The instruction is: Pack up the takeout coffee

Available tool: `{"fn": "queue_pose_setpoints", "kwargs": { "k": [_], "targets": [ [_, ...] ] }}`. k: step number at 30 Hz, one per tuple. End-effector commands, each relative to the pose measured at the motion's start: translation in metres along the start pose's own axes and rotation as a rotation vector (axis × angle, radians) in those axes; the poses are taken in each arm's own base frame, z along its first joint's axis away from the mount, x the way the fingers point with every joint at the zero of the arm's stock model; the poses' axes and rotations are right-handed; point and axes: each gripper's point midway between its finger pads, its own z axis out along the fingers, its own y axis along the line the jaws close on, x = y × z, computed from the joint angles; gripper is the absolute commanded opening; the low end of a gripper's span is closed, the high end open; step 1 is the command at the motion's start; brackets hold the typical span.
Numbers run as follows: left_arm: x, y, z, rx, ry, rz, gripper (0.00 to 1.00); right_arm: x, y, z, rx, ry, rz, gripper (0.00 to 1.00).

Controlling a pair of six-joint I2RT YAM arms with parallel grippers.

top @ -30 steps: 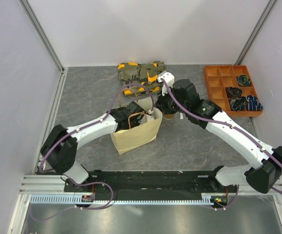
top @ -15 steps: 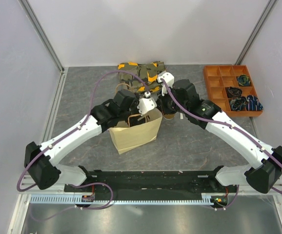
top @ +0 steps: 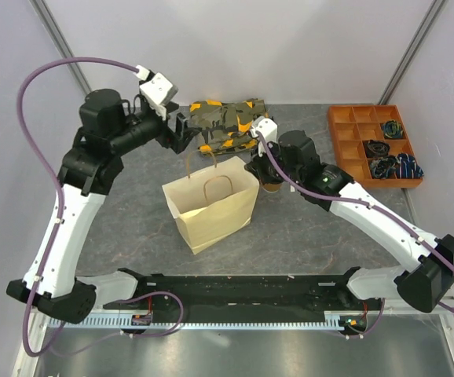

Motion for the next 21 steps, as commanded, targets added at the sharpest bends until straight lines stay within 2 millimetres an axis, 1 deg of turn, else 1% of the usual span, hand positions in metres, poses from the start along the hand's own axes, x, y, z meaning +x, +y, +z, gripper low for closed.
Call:
{"fn": "queue_pose_setpoints", "kwargs": {
  "k": [1, 2, 3, 4, 5, 6, 7, 8, 9, 10, 11, 12, 13, 14, 15, 16, 18, 19, 20, 21],
  "targets": [
    [0.023, -0.036, -0.027, 0.221, 0.085, -0.105, 0.88, -0.033, 0.007, -0.011, -0.043, -0.165, -0.141, 0.00],
    [0.029, -0.042, -0.032, 0.240, 0.096, -0.107, 0.88, -0.026, 0.010, -0.011, -0.061, -0.171, -0.163, 0.00],
    [0.034, -0.049, -0.041, 0.250, 0.094, -0.104, 0.89, -0.039, 0.012, -0.018, -0.065, -0.238, -0.195, 0.00],
    [0.036, -0.051, -0.044, 0.253, 0.095, -0.105, 0.89, -0.041, 0.012, -0.020, -0.068, -0.263, -0.235, 0.00],
    [0.038, -0.052, -0.048, 0.246, 0.094, -0.111, 0.89, -0.035, 0.014, -0.020, -0.083, -0.270, -0.258, 0.00],
    [0.043, -0.051, -0.048, 0.225, 0.104, -0.140, 0.89, -0.048, 0.016, -0.028, -0.084, -0.339, -0.286, 0.00],
    [0.043, -0.050, -0.049, 0.211, 0.106, -0.157, 0.89, -0.050, 0.018, -0.030, -0.087, -0.362, -0.303, 0.00],
    [0.046, -0.048, -0.049, 0.202, 0.113, -0.182, 0.89, -0.050, 0.023, -0.034, -0.112, -0.398, -0.353, 0.00],
    [0.045, -0.050, -0.050, 0.205, 0.112, -0.215, 0.89, -0.050, 0.025, -0.037, -0.121, -0.421, -0.380, 0.00],
    [0.044, -0.051, -0.051, 0.204, 0.110, -0.231, 0.89, -0.037, 0.027, -0.035, -0.131, -0.418, -0.411, 0.00],
    [0.045, -0.052, -0.053, 0.208, 0.109, -0.242, 0.89, -0.047, 0.029, -0.044, -0.121, -0.489, -0.474, 0.00],
    [0.045, -0.053, -0.054, 0.205, 0.106, -0.248, 0.89, -0.045, 0.032, -0.046, -0.134, -0.513, -0.514, 0.00],
    [0.045, -0.053, -0.056, 0.198, 0.101, -0.249, 0.89, -0.032, 0.033, -0.044, -0.142, -0.512, -0.541, 0.00],
    [0.050, -0.052, -0.056, 0.187, 0.112, -0.258, 0.89, -0.039, 0.035, -0.052, -0.131, -0.568, -0.593, 0.00],
    [0.051, -0.053, -0.056, 0.187, 0.113, -0.265, 0.89, -0.036, 0.038, -0.053, -0.145, -0.581, -0.618, 0.00],
    [0.053, -0.054, -0.057, 0.185, 0.117, -0.272, 0.89, -0.028, 0.038, -0.053, -0.149, -0.582, -0.631, 0.00],
    [0.055, -0.054, -0.058, 0.177, 0.120, -0.287, 0.89, -0.031, 0.042, -0.059, -0.153, -0.619, -0.678, 0.00],
    [0.054, -0.054, -0.058, 0.178, 0.118, -0.288, 0.89, -0.028, 0.043, -0.059, -0.156, -0.621, -0.689, 0.00],
    [0.054, -0.058, -0.061, 0.193, 0.111, -0.285, 0.89, -0.031, 0.044, -0.063, -0.152, -0.649, -0.706, 0.00],
    [0.054, -0.060, -0.063, 0.198, 0.106, -0.284, 0.89, -0.025, 0.045, -0.063, -0.158, -0.649, -0.736, 0.00]
  ]
}}
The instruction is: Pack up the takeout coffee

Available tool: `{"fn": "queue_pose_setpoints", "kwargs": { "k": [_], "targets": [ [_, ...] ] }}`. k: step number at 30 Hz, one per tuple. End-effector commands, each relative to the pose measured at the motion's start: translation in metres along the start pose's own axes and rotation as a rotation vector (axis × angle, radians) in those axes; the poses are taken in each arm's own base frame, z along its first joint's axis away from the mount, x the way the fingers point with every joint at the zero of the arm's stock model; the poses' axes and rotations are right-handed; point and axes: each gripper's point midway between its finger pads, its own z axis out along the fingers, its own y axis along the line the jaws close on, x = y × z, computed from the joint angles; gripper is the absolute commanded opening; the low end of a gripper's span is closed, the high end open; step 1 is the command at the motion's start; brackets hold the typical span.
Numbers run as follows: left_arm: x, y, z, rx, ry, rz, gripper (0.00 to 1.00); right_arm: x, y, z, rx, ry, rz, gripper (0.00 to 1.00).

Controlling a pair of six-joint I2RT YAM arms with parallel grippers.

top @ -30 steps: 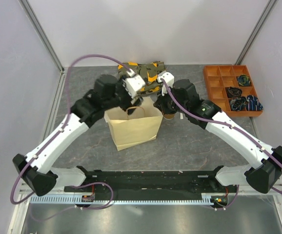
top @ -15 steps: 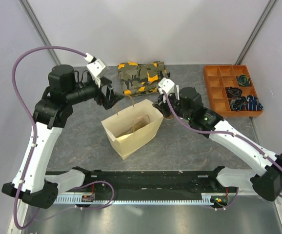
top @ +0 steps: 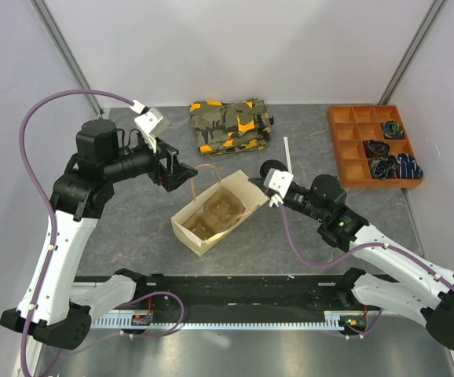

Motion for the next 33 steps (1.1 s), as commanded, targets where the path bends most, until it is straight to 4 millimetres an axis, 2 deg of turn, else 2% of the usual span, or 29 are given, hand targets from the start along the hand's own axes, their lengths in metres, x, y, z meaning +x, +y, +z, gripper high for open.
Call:
{"fn": "queue_pose_setpoints", "kwargs": {
  "k": [1, 3, 9, 14, 15, 16, 17, 18, 19, 20, 21, 22, 24, 25, 26, 27, 29, 31, 32, 33],
  "targets": [
    [-0.001, -0.013, -0.007, 0.040, -0.031, -0.031, 0.89, -0.050, -0.005, -0.007, 0.014, -0.219, -0.208, 0.00],
    [-0.002, -0.019, -0.013, 0.053, -0.046, -0.010, 0.89, -0.046, -0.003, -0.010, 0.021, -0.233, -0.249, 0.00],
    [0.000, -0.039, -0.027, 0.126, -0.084, 0.114, 0.89, -0.057, -0.003, -0.010, 0.047, -0.289, -0.341, 0.00],
    [0.001, -0.039, -0.028, 0.121, -0.081, 0.125, 0.90, -0.054, 0.002, -0.005, 0.000, -0.262, -0.287, 0.00],
    [0.002, -0.037, -0.026, 0.121, -0.076, 0.118, 0.90, -0.060, -0.001, -0.004, -0.004, -0.259, -0.270, 0.00],
    [0.000, -0.034, -0.025, 0.108, -0.074, 0.104, 0.90, -0.047, 0.005, -0.002, -0.041, -0.198, -0.212, 0.00],
    [0.000, -0.033, -0.024, 0.101, -0.069, 0.095, 0.90, -0.044, 0.005, 0.000, -0.054, -0.165, -0.192, 0.00],
    [0.000, -0.030, -0.023, 0.091, -0.065, 0.085, 0.90, -0.056, -0.001, 0.001, -0.055, -0.156, -0.180, 0.00],
    [0.000, -0.026, -0.020, 0.076, -0.057, 0.068, 0.89, -0.039, 0.007, 0.004, -0.099, -0.076, -0.139, 0.00],
    [-0.001, -0.024, -0.019, 0.067, -0.057, 0.061, 0.90, -0.037, 0.006, 0.005, -0.104, -0.044, -0.115, 0.00],
    [-0.002, -0.022, -0.018, 0.059, -0.054, 0.047, 0.89, -0.046, -0.004, 0.006, -0.079, -0.030, -0.103, 0.00],
    [0.000, -0.017, -0.015, 0.037, -0.047, 0.023, 0.89, -0.033, 0.001, 0.008, -0.103, 0.032, -0.071, 0.00],
    [-0.001, -0.012, -0.013, 0.017, -0.048, 0.011, 0.89, -0.037, -0.005, 0.011, -0.084, 0.055, -0.042, 0.00],
    [0.001, -0.008, -0.010, -0.005, -0.043, -0.006, 0.89, -0.025, -0.001, 0.012, -0.104, 0.100, -0.018, 0.00],
    [0.001, -0.005, -0.009, -0.016, -0.044, -0.010, 0.89, -0.027, -0.002, 0.013, -0.105, 0.107, -0.001, 0.00],
    [0.000, -0.002, -0.008, -0.029, -0.048, -0.011, 0.89, -0.016, 0.002, 0.016, -0.117, 0.149, 0.021, 0.00],
    [-0.002, 0.008, -0.003, -0.070, -0.047, -0.032, 0.89, -0.016, 0.000, 0.020, -0.115, 0.175, 0.054, 0.00],
    [-0.005, 0.015, -0.002, -0.100, -0.050, -0.047, 0.89, -0.002, 0.004, 0.021, -0.130, 0.252, 0.104, 0.00],
    [-0.004, 0.018, 0.000, -0.107, -0.045, -0.054, 0.89, -0.007, 0.000, 0.023, -0.123, 0.258, 0.110, 0.00],
    [-0.003, 0.018, 0.000, -0.110, -0.044, -0.055, 0.89, 0.002, 0.005, 0.023, -0.133, 0.302, 0.141, 0.00]
  ]
}}
